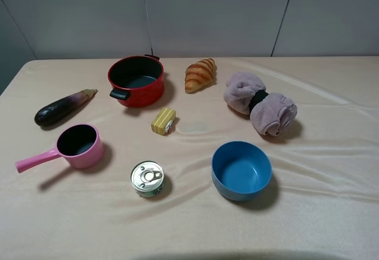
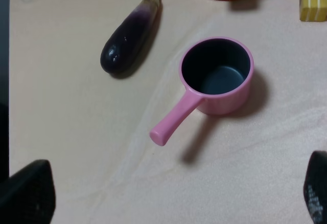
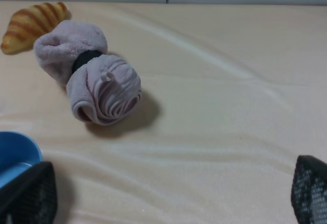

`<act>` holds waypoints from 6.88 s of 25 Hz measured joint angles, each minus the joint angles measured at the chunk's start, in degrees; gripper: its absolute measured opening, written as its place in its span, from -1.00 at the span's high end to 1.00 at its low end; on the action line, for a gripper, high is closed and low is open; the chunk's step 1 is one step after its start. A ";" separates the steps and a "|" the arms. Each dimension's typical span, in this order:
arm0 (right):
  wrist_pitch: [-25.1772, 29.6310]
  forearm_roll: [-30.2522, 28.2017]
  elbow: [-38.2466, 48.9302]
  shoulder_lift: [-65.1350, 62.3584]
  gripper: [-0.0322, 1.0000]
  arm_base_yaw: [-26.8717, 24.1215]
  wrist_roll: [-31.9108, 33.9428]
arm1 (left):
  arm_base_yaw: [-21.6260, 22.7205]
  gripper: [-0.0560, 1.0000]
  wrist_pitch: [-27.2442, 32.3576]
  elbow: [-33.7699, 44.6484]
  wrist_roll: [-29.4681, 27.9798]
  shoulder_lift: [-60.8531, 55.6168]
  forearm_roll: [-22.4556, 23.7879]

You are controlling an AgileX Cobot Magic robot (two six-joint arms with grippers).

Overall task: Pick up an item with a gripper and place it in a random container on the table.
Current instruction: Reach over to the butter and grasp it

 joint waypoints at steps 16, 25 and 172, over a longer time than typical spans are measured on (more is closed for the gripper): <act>0.00 0.00 0.00 0.00 -0.41 0.00 0.00 | 0.00 -0.97 0.00 0.00 0.00 0.00 0.00; 0.00 0.00 0.00 0.00 -0.41 0.00 0.00 | 0.00 -0.97 0.00 0.00 0.00 0.00 0.00; -12.17 5.89 -66.55 117.57 -0.41 29.73 10.46 | 0.00 -0.97 0.00 0.00 0.00 0.00 0.00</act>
